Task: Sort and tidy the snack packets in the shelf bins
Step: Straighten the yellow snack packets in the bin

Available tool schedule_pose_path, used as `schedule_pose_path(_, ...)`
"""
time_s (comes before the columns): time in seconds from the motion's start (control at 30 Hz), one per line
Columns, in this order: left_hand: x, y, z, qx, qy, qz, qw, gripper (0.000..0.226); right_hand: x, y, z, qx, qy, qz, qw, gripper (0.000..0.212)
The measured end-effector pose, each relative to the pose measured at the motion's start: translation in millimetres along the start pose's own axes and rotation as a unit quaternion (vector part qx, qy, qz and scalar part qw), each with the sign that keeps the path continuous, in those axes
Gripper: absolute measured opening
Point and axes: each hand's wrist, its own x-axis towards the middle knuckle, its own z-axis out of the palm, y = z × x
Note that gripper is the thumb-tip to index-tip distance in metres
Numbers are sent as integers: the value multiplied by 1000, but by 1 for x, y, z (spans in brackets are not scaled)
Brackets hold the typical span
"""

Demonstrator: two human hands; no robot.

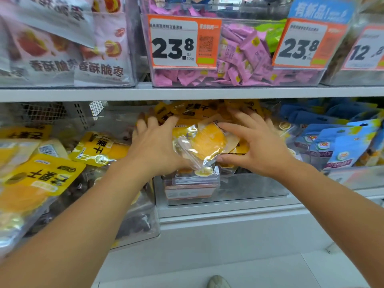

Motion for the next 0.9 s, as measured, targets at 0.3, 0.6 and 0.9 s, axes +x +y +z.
schedule_pose_path(0.3, -2, -27, -26, -85, -68, 64, 992, 142, 37, -44, 1, -32, -113, -62, 991, 79)
schedule_pose_path(0.6, -6, -15, -10, -124, -5, 20, 992, 123, 43, -69, 2, 253, -32, 11, 967, 87)
schedule_pose_path(0.9, 15, -6, -2, -118, 45, -12, 992, 90, 13, -37, -1, 192, -21, 23, 981, 74)
